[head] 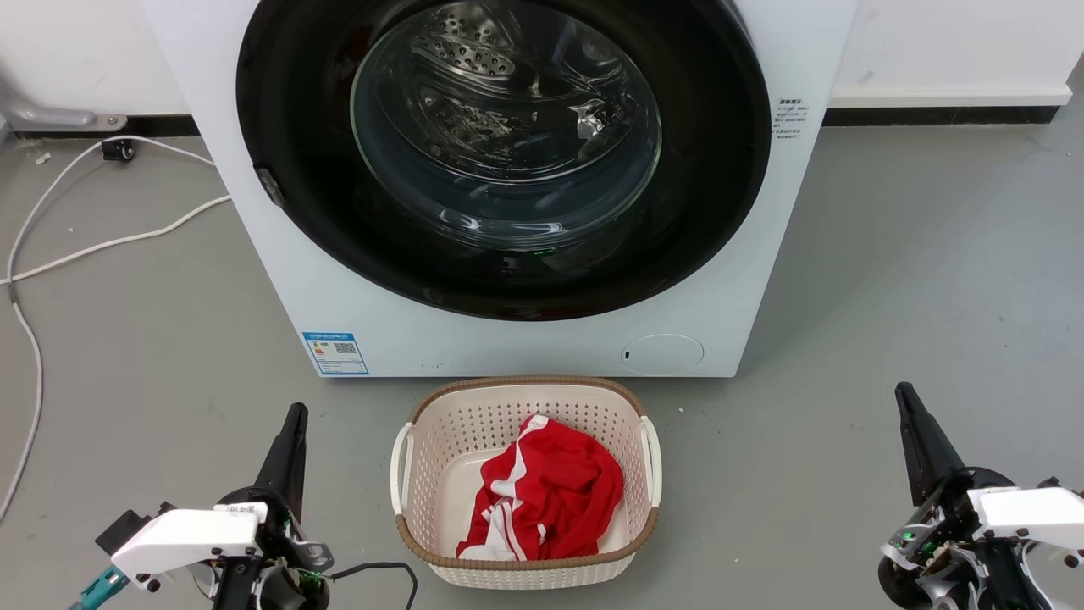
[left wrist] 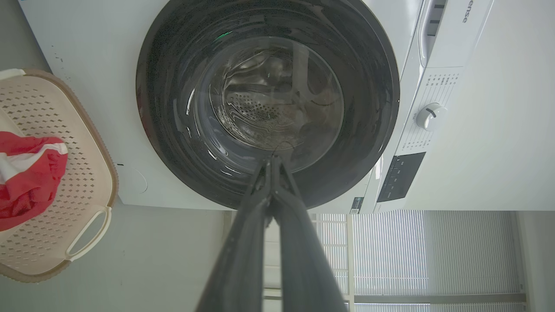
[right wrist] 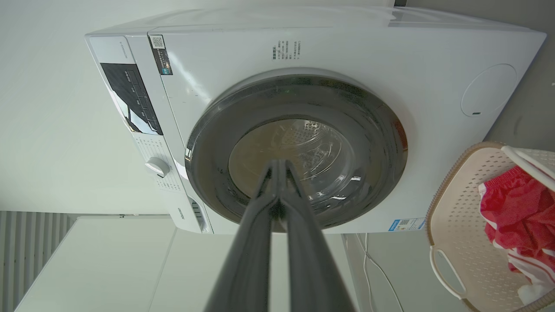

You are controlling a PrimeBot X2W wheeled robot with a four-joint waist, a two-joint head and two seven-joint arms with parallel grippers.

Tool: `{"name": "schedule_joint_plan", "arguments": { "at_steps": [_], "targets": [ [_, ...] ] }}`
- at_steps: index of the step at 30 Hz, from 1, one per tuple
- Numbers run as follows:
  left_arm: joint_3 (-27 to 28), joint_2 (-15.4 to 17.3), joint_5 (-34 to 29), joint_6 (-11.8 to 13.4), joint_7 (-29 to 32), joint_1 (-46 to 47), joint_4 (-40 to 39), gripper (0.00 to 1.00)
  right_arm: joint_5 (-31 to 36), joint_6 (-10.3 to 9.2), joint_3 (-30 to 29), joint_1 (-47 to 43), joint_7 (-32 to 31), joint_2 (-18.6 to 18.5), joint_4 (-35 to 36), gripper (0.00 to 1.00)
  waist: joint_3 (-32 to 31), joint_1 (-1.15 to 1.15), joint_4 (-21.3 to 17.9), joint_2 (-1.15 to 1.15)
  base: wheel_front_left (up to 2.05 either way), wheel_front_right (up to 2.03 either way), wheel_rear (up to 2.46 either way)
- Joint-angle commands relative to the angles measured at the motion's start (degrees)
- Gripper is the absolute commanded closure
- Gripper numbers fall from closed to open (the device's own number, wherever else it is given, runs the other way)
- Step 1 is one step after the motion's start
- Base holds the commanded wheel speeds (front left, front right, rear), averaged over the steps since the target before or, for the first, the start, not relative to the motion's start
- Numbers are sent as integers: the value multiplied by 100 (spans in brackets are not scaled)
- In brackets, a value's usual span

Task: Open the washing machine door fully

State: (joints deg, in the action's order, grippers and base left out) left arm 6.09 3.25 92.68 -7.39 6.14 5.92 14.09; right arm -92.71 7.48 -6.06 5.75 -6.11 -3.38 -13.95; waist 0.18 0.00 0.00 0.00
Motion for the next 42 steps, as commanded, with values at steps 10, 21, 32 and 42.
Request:
{"name": "schedule_joint_plan", "arguments": {
  "at_steps": [10,21,32,42],
  "targets": [
    [-27,-20,-17,5,-9,-50,80,0,0,0,10,-68,32,9,-74,0,1,0,0,0,0,0,0],
    [-299,2,-325,3,-338,30,-147,0,403,0,-3,-158,346,15,207,0,10,0,12,0,0,0,0],
    [-318,-20,-1612,0,-614,44,-541,0,2211,0,20,-238,620,19,688,0,18,0,29,0,0,0,0],
    [-375,-23,-2662,-2,-814,64,-762,0,3710,1,78,-366,823,23,976,0,21,0,31,0,0,0,0]
  ]
}}
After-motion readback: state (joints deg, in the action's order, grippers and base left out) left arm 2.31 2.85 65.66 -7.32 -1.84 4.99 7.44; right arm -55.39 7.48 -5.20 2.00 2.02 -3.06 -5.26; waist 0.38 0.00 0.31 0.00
